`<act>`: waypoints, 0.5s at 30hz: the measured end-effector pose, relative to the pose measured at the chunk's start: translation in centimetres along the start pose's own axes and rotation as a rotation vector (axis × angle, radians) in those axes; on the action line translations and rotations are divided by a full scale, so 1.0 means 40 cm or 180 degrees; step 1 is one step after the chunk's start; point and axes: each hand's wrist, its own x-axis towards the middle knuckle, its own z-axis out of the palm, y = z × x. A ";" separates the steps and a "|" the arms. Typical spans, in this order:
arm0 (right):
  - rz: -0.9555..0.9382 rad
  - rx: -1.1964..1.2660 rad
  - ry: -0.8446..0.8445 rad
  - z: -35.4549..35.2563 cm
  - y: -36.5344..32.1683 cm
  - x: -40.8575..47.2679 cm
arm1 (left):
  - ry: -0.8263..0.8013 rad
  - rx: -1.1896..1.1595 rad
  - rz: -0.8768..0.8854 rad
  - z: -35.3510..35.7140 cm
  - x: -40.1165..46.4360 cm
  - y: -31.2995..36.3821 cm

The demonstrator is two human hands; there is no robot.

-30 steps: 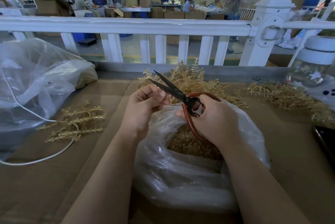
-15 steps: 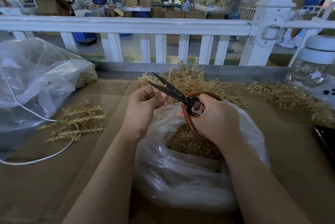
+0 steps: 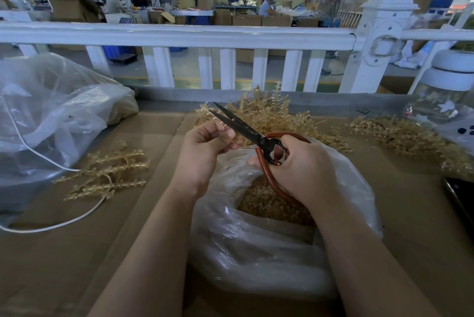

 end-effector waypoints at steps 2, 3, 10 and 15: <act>0.0029 0.0027 -0.0039 0.000 0.001 0.000 | -0.0010 -0.0055 -0.0006 0.001 -0.001 0.001; 0.0056 0.0059 -0.0064 0.000 0.002 0.000 | -0.0024 -0.0065 -0.0010 0.001 -0.002 0.002; 0.0228 0.0516 -0.0282 0.003 0.001 -0.003 | 0.0006 -0.0362 -0.0596 0.003 -0.005 0.013; 0.0584 0.1441 -0.0550 0.005 -0.004 0.003 | 0.0195 -0.0584 -0.1109 0.013 -0.006 0.011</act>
